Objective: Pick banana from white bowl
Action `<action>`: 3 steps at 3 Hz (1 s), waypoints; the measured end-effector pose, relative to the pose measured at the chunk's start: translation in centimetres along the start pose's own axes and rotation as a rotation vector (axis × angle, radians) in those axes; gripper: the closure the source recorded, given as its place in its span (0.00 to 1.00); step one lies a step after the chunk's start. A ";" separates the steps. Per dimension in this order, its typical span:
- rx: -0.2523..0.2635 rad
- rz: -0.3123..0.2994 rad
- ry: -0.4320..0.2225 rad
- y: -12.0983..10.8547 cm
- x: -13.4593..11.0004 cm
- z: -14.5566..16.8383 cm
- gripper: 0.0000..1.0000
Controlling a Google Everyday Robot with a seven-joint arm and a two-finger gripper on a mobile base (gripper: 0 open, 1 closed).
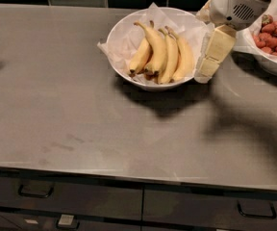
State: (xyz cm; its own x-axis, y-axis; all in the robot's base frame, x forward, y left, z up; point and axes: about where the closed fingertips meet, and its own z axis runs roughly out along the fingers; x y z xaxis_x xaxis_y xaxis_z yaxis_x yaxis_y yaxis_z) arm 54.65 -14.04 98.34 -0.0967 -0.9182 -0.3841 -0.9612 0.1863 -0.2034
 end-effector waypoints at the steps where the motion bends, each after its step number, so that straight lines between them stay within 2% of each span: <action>1: -0.017 -0.101 -0.016 -1.7 -3.6 0.5 0.00; 2: -0.003 -0.106 -0.028 -2.1 -4.3 0.4 0.00; 3: 0.015 -0.052 -0.061 -4.2 -4.9 2.0 0.00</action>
Offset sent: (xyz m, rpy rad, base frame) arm 0.0191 0.0281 0.0115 -0.0084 -0.0195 0.0896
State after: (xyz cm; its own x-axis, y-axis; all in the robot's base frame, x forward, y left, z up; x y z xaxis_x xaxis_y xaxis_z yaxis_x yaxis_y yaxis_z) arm 59.68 -9.62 99.31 -0.0302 -0.9040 -0.4265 -0.9607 0.1441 -0.2374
